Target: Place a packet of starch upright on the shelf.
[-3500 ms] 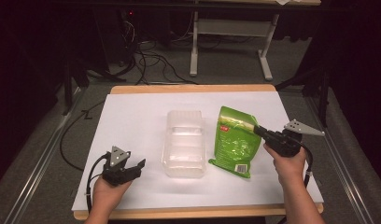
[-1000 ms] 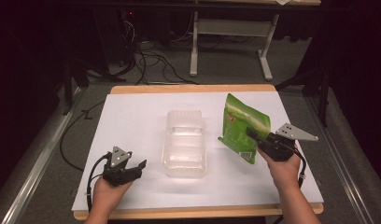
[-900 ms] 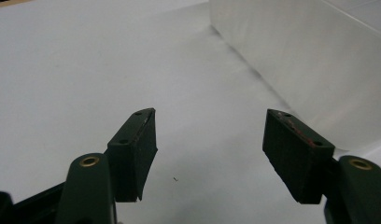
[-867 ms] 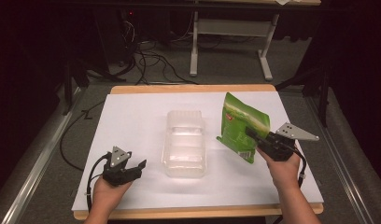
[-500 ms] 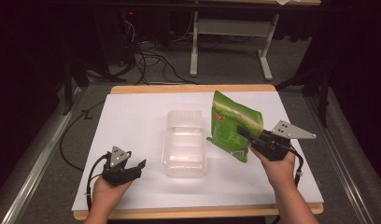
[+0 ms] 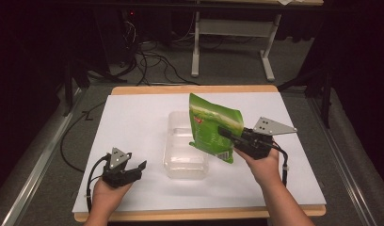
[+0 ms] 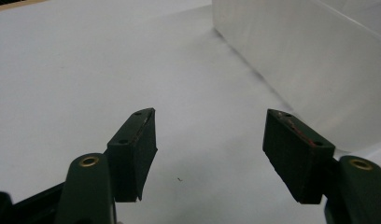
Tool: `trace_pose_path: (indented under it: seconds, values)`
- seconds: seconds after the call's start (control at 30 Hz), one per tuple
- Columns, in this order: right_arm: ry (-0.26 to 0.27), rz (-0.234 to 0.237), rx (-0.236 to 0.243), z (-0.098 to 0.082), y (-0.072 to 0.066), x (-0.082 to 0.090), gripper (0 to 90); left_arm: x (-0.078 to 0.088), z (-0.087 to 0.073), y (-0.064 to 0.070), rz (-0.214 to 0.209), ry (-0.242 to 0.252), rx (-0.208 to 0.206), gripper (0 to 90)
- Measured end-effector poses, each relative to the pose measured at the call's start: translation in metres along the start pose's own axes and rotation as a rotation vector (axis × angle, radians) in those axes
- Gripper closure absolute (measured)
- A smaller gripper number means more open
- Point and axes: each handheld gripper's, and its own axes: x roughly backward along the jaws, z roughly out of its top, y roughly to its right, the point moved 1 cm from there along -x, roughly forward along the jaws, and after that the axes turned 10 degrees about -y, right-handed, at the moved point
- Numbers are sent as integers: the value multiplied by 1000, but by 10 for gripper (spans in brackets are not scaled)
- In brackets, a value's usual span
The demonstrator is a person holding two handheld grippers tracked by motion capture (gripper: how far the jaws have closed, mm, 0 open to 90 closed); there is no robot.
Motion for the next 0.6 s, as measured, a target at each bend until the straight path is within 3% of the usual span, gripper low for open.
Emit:
trace_pose_path:
  seconds: [0.6]
  values:
    - [2,100,30,16,-13,-42,877,1,-1,-1,-9,-3,0,352]
